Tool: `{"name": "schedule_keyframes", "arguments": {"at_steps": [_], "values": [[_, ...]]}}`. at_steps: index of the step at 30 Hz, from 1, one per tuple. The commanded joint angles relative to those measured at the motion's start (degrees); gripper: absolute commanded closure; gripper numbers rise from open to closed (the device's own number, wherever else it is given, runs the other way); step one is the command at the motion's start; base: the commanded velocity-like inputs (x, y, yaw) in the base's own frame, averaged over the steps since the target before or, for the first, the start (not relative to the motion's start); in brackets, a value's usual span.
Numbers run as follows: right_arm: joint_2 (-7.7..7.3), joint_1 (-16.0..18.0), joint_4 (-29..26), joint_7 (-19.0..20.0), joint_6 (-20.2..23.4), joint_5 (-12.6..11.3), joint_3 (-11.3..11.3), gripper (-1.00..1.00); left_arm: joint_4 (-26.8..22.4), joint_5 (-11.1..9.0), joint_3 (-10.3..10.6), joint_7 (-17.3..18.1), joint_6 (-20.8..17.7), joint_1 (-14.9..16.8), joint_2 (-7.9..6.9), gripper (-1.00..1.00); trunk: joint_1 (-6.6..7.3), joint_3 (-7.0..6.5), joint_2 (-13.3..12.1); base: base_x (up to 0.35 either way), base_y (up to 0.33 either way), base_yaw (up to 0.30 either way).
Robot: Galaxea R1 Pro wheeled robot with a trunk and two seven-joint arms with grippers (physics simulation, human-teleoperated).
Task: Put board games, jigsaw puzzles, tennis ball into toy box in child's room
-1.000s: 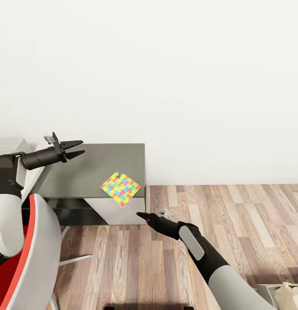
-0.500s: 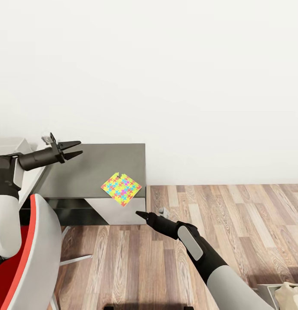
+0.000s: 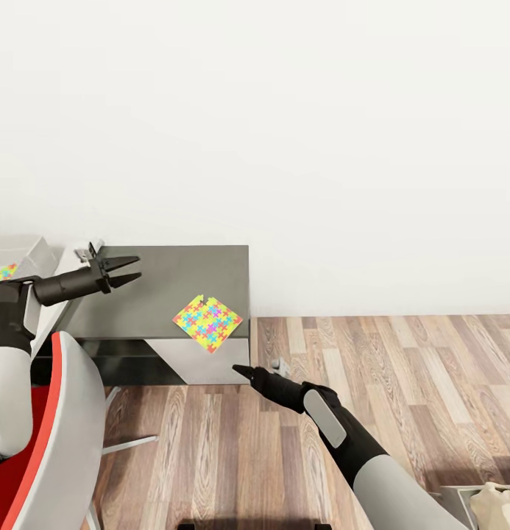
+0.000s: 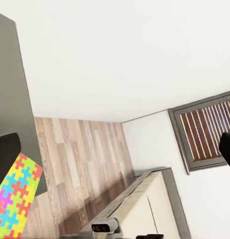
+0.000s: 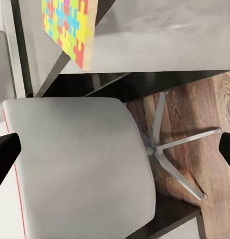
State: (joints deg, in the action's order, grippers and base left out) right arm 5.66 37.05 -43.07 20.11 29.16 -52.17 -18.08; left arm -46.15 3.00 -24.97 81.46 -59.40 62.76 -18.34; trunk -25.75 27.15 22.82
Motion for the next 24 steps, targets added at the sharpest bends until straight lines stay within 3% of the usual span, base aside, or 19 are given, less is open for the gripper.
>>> {"name": "schedule_keyframes", "arguments": {"at_steps": [1,11,17,24], "values": [[0.01,0.0,0.1,0.0,0.2,-0.2,0.0,-1.0,0.0,0.3,-0.1,0.4,-0.6,-0.1,-0.02,-1.0,-0.03,0.08,0.1,0.0,0.0,0.0],[-0.01,0.0,0.3,0.0,0.0,0.0,0.0,-1.0,0.0,0.1,-0.1,0.9,-0.6,-3.3,-1.97,-1.0,-0.03,-0.4,0.1,0.0,0.0,-0.044],[0.04,0.0,0.4,0.0,-3.0,0.0,0.0,-1.0,-0.1,0.6,-0.2,4.9,-0.6,-4.5,-2.79,-1.0,-0.03,-0.89,0.1,0.0,0.0,-0.115],[-0.01,0.0,0.7,0.0,-3.9,0.0,0.0,-1.0,-0.1,0.6,0.0,6.7,-0.6,-5.5,-3.92,-1.0,-0.03,-1.49,0.1,0.0,0.0,-0.123]]}}
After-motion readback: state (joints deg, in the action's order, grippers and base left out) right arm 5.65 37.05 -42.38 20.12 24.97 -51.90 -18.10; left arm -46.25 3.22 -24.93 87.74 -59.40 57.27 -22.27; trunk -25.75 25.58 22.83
